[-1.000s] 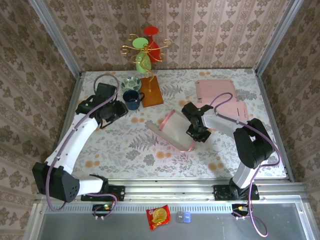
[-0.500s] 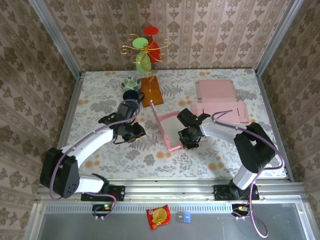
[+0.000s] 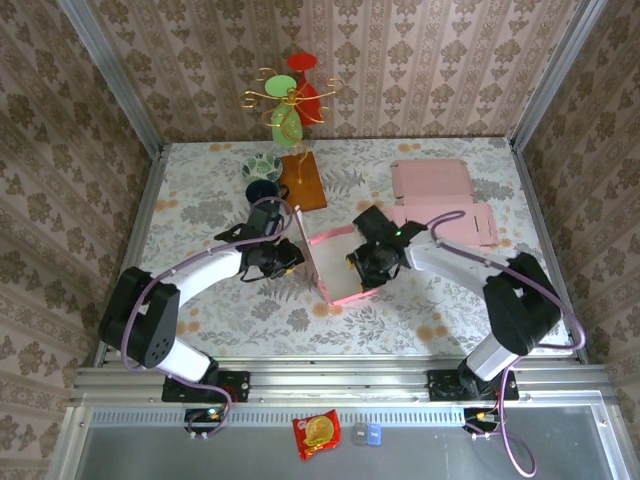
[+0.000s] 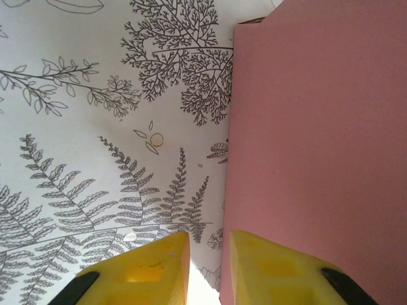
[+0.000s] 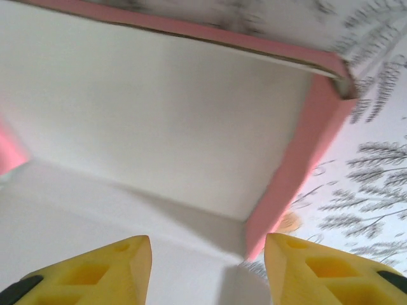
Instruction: Fold the paper box
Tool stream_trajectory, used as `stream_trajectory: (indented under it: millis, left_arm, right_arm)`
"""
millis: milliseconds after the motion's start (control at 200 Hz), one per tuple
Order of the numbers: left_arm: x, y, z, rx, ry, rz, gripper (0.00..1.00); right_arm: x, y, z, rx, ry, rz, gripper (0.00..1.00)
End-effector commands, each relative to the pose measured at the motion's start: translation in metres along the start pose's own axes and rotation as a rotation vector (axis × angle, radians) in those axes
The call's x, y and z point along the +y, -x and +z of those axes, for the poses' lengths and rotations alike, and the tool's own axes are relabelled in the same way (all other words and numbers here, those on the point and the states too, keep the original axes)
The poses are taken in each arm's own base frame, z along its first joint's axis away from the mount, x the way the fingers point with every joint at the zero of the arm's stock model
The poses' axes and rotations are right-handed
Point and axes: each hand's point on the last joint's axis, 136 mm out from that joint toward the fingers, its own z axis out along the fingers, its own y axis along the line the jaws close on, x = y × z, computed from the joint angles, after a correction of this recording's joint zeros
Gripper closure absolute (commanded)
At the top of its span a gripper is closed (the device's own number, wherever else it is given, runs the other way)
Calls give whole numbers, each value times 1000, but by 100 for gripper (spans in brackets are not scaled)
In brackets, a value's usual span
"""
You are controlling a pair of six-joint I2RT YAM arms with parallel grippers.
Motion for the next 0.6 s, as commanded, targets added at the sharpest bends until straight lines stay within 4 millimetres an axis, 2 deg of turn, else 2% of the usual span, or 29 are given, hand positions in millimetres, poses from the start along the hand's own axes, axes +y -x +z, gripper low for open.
stream_trajectory:
  millis: [0, 90, 145, 180, 285, 490, 595]
  left_arm:
    - [-1, 2, 6, 10, -8, -20, 76]
    - [1, 2, 11, 17, -2, -36, 77]
    - [0, 2, 14, 24, -2, -43, 78]
    - [0, 2, 15, 29, 0, -46, 79]
    - [0, 3, 20, 39, 8, -53, 79]
    - [-1, 5, 33, 48, 5, -72, 80]
    - [-2, 5, 36, 47, 3, -76, 81]
  right_arm:
    - [8, 40, -42, -160, 42, -203, 56]
    - [3, 73, -54, -232, 27, -285, 73]
    - [-6, 89, -53, -242, -10, -302, 85]
    - [-15, 97, -48, -233, -35, -297, 89]
    - [-21, 107, -25, -153, -42, -292, 91]
    - [-25, 102, 19, -27, -112, -344, 90]
    - [-27, 98, 32, 6, -126, -346, 89]
